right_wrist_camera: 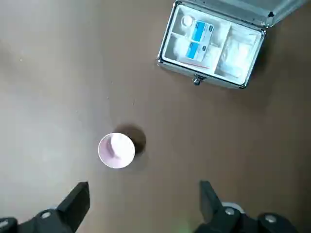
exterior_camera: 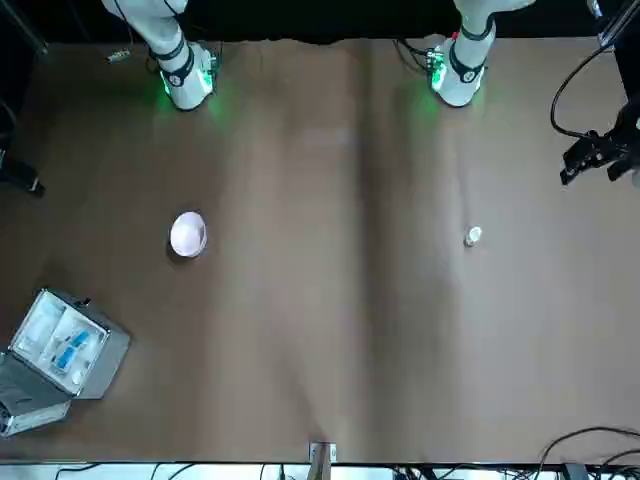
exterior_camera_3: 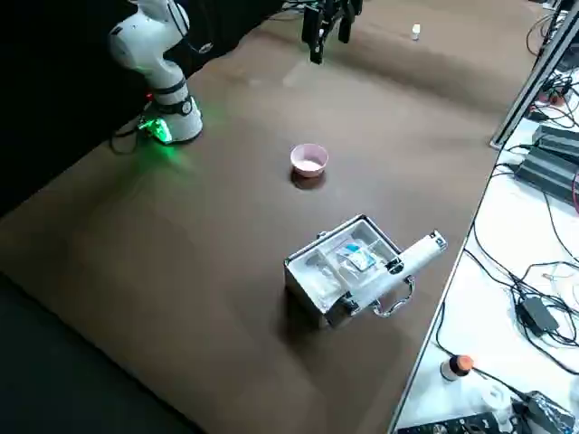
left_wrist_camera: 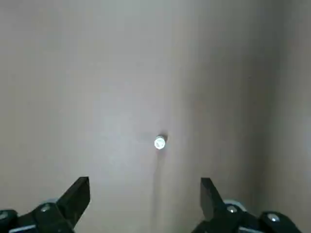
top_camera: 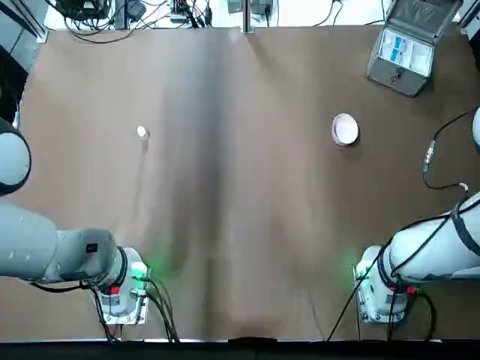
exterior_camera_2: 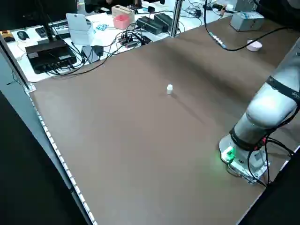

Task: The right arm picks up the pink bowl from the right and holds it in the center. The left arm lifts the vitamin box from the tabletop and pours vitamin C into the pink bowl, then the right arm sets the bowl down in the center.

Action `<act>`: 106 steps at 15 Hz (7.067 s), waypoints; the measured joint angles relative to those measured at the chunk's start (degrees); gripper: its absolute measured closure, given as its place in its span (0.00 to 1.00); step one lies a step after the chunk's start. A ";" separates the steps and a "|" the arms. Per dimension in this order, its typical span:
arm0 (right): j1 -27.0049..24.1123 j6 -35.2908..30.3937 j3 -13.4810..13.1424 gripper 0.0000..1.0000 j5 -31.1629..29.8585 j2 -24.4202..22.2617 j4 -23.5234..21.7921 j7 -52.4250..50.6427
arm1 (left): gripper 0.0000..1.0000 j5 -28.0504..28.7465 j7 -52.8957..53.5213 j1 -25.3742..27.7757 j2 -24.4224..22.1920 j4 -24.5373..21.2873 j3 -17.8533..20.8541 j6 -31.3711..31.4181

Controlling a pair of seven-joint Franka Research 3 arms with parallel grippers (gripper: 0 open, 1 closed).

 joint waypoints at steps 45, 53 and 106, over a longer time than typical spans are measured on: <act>4.00 1.72 0.92 0.01 -0.56 -0.05 0.00 -0.38 | 0.00 -51.09 96.72 26.96 39.77 3.34 0.02 -11.66; 3.46 2.11 0.49 0.01 -0.46 0.32 -1.11 -0.35 | 0.00 -51.10 123.70 28.25 46.88 3.19 -0.04 -18.96; 3.92 33.83 0.90 0.72 6.99 17.00 -42.08 0.30 | 0.64 -42.54 159.90 24.89 60.03 0.54 -3.50 -9.76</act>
